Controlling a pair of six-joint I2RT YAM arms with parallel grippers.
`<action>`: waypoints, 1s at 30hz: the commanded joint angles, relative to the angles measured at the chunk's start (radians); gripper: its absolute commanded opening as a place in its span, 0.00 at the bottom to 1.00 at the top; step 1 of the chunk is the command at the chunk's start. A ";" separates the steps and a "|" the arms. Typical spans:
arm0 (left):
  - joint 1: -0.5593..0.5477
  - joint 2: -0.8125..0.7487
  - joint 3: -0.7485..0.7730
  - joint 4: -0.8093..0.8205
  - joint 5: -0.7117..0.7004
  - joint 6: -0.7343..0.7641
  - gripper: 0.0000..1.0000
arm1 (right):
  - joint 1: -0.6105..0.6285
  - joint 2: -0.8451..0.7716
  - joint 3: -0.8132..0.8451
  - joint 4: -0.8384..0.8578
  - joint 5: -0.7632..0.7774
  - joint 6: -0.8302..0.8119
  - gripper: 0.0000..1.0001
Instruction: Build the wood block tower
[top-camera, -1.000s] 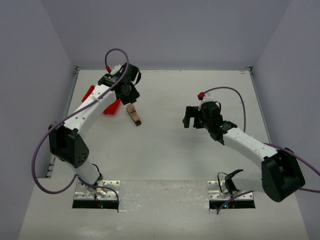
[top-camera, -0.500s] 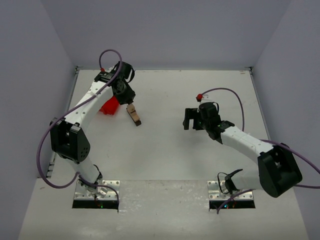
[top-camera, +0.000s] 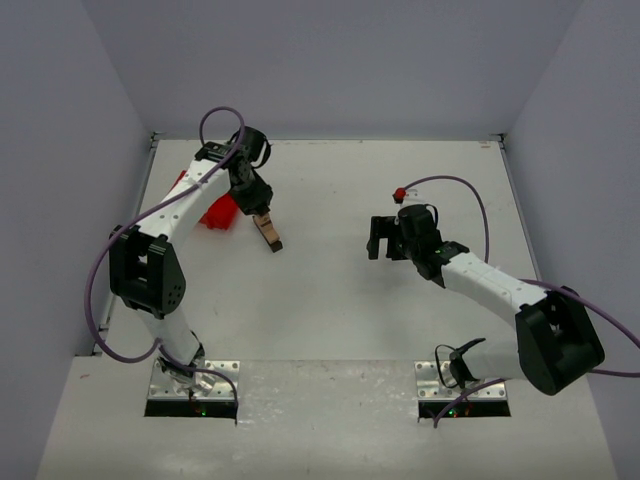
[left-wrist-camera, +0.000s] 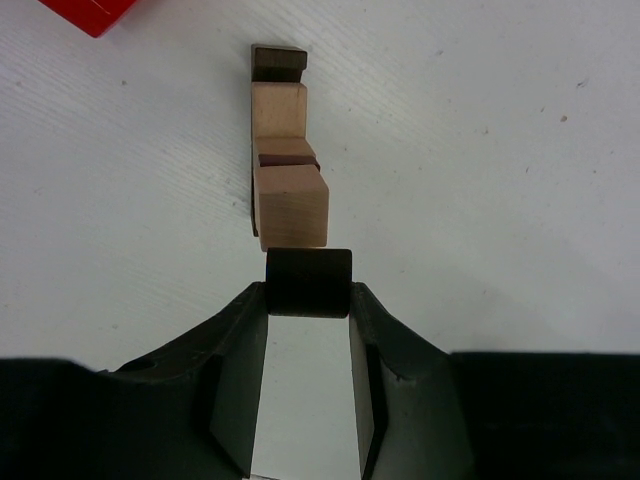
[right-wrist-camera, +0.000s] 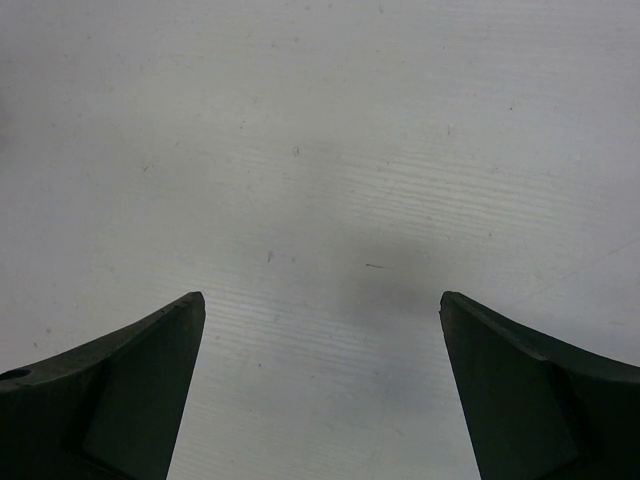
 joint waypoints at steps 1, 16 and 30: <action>0.021 -0.011 0.027 0.008 0.028 -0.010 0.00 | -0.003 -0.010 0.033 0.023 0.026 0.003 0.99; 0.056 0.000 0.015 0.023 0.082 0.003 0.00 | -0.003 -0.011 0.035 -0.005 0.035 -0.001 0.99; 0.070 0.020 0.022 0.024 0.081 0.006 0.00 | -0.005 0.001 0.039 -0.004 0.051 -0.005 0.99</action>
